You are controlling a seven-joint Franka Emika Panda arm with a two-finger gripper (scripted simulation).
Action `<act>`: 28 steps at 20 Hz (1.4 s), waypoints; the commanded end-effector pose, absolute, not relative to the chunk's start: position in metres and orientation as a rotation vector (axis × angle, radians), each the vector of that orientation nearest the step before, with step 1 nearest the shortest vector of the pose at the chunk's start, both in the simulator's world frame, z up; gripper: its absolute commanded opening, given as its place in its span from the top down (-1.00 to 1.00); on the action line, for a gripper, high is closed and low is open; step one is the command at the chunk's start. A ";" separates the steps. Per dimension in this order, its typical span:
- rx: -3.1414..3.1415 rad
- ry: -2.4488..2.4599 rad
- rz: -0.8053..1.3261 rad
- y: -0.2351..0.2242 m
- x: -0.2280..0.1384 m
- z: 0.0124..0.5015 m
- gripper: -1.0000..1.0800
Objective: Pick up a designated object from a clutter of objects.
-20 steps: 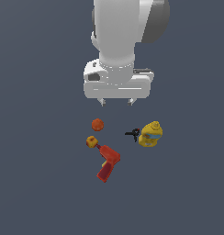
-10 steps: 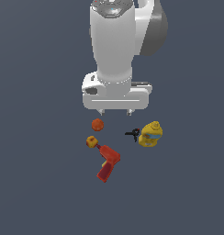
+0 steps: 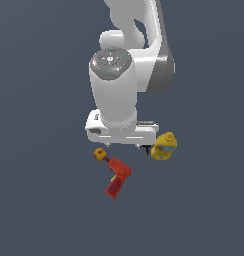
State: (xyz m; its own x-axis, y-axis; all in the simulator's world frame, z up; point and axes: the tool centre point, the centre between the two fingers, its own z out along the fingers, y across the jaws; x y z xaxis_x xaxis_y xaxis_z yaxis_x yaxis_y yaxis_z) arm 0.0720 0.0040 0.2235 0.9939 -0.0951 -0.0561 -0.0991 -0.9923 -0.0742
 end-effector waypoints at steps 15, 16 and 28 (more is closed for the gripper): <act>-2.994 0.307 0.126 -0.019 0.131 0.091 -1.00; -2.991 0.314 0.128 -0.020 0.132 0.085 -1.00; -2.977 0.348 0.138 -0.025 0.138 0.056 -1.00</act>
State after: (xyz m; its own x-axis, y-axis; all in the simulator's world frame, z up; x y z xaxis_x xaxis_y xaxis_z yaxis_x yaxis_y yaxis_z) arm 0.1377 -0.0256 0.0552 0.9689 -0.2226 -0.1079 -0.2357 -0.9632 -0.1292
